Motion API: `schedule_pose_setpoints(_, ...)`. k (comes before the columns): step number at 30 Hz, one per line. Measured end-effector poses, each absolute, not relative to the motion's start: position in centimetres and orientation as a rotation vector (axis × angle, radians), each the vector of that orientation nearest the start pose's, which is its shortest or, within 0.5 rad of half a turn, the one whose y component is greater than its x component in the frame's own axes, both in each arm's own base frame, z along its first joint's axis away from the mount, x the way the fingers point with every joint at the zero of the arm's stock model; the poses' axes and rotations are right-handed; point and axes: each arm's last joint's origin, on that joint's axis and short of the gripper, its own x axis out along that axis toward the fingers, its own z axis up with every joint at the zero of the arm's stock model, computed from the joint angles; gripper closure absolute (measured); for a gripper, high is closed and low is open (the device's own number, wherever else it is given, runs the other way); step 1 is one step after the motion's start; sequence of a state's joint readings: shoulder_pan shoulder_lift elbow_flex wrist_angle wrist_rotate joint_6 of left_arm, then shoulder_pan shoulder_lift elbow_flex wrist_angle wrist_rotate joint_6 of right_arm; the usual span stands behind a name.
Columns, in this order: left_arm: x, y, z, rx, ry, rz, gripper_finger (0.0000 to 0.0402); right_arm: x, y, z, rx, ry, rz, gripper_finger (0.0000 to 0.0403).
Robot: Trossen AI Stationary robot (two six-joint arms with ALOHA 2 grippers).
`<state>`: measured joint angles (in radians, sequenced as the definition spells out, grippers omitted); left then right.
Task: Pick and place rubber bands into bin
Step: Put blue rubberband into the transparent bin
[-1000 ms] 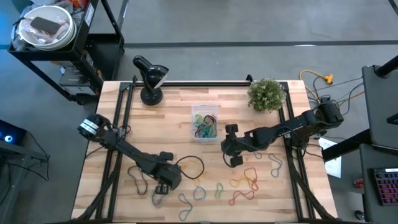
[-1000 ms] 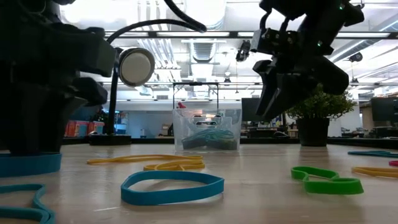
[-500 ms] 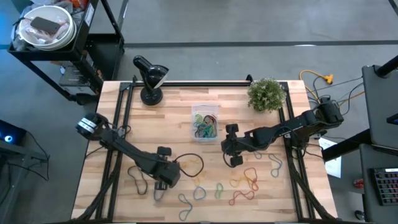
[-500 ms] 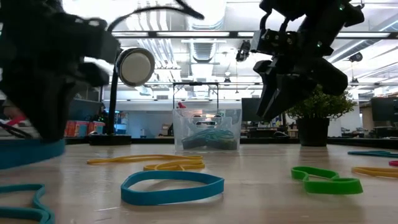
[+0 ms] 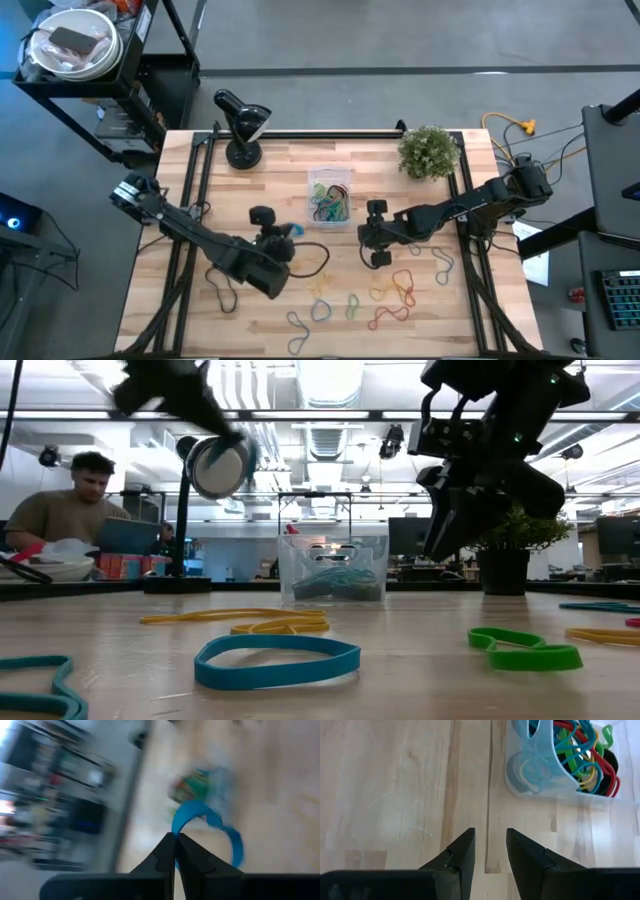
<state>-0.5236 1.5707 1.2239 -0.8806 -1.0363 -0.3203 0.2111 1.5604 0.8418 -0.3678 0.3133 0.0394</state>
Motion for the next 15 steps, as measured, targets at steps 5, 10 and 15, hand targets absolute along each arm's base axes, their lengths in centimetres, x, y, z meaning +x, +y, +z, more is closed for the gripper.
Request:
schedule_pose_setpoints(5, 28.0, -12.5, 27.9, 0.722, 0.667, 0.698, 0.0402, 27.6, 5.0, 16.1, -0.226, 1.069, -0.127, 0.0303)
schedule_pose_setpoints(10, 29.7, -11.1, 28.9, 0.779, 0.612, 0.822, 0.0402, 27.1, 4.9, 15.5, -0.23, 1.09, -0.129, 0.031)
schedule_pose_setpoints(15, 31.4, -8.6, 29.1, 0.76, 0.619, 0.892, 0.0402, 27.2, 4.9, 15.5, -0.23, 1.088, -0.129, 0.0317)
